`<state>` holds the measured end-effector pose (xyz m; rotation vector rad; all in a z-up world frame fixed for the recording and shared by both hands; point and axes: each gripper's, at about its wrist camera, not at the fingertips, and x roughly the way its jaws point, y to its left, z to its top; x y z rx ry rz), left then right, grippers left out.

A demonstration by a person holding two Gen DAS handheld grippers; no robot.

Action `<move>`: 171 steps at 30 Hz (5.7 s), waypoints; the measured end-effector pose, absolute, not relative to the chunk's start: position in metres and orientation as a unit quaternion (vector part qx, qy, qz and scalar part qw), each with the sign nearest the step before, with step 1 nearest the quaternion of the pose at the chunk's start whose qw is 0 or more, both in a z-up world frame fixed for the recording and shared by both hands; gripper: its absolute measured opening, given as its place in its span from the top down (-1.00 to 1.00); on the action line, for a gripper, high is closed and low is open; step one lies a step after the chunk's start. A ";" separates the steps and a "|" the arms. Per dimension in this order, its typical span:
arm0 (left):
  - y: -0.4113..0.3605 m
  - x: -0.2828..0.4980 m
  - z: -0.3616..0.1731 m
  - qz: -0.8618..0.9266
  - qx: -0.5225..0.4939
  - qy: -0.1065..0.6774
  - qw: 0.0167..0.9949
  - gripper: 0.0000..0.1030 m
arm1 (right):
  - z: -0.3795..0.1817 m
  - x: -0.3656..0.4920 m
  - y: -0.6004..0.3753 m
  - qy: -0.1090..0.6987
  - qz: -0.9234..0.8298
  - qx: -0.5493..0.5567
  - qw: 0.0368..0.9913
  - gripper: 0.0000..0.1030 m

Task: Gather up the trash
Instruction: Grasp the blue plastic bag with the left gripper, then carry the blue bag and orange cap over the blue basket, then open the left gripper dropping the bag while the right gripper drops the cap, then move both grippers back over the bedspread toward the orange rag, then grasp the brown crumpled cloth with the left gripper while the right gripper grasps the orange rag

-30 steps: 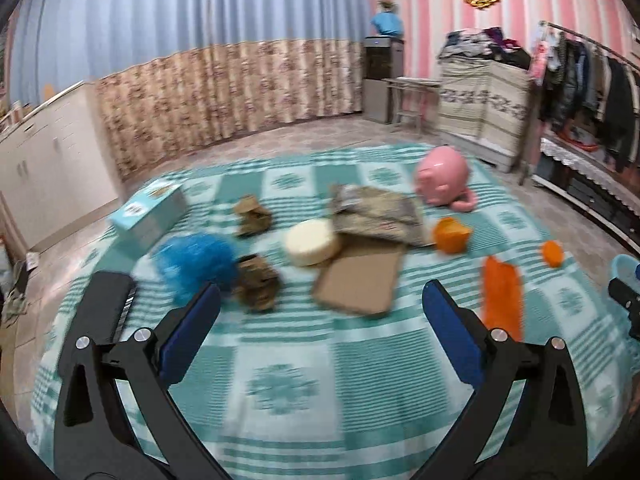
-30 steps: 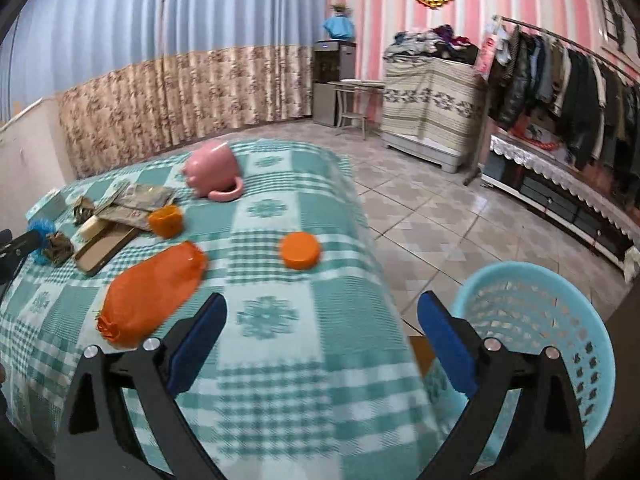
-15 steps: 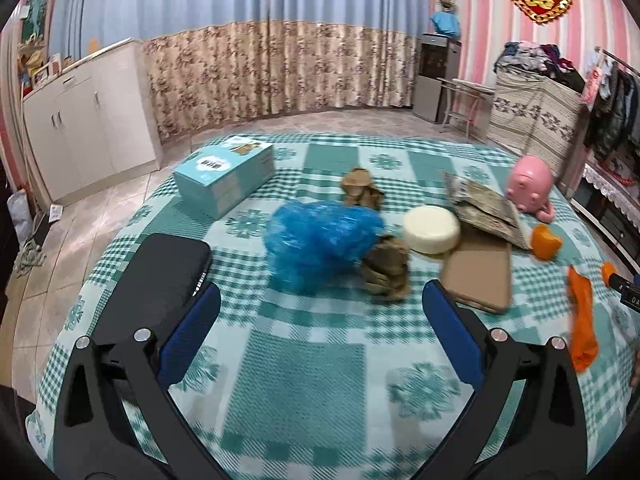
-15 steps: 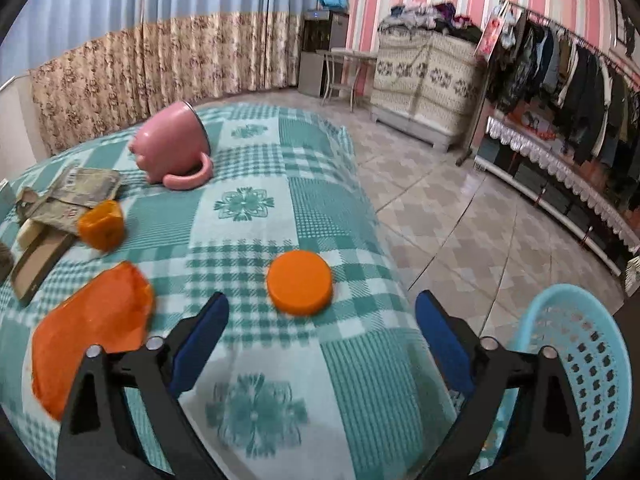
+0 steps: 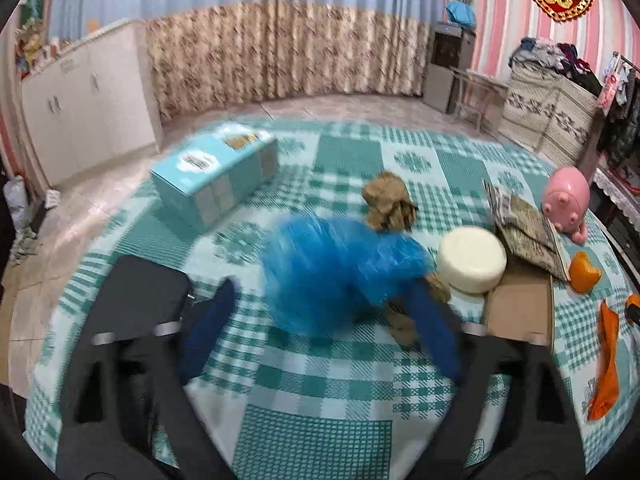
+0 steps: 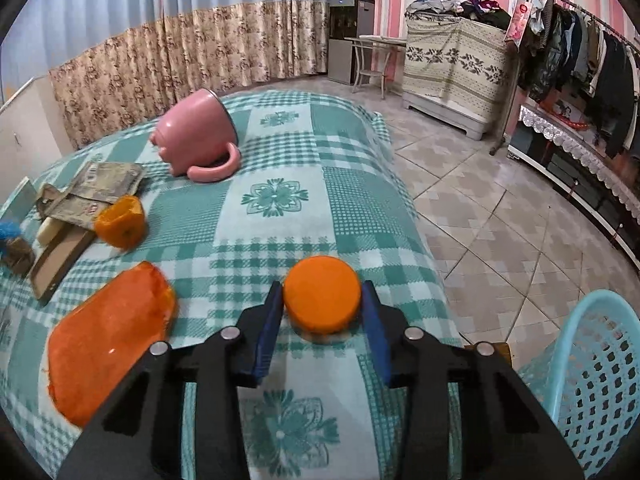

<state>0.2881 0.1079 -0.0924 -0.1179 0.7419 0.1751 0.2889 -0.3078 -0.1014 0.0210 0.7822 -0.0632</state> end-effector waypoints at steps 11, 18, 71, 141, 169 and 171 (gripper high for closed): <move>0.114 0.283 -0.091 0.071 -0.070 0.379 0.920 0.93 | -0.087 0.245 -0.321 0.365 -0.018 0.019 0.931 0.23; 0.105 0.263 -0.074 0.060 -0.074 0.369 0.925 0.93 | -0.067 0.220 -0.326 0.343 -0.014 0.012 0.939 0.23; -0.389 0.191 -0.029 -0.401 0.081 0.333 0.850 1.00 | -0.042 0.079 -0.562 0.293 -0.232 0.087 0.923 0.23; 0.028 0.209 -0.044 0.009 0.021 0.319 0.948 -0.89 | -0.057 0.210 -0.250 0.325 -0.021 -0.020 0.945 -0.85; 0.083 0.261 -0.094 0.054 -0.043 0.368 0.927 -0.89 | -0.099 0.231 -0.211 0.386 0.082 -0.021 0.919 0.86; 0.076 0.272 -0.096 0.054 -0.033 0.373 0.926 -0.87 | -0.096 0.232 -0.218 0.384 0.079 -0.015 0.920 0.86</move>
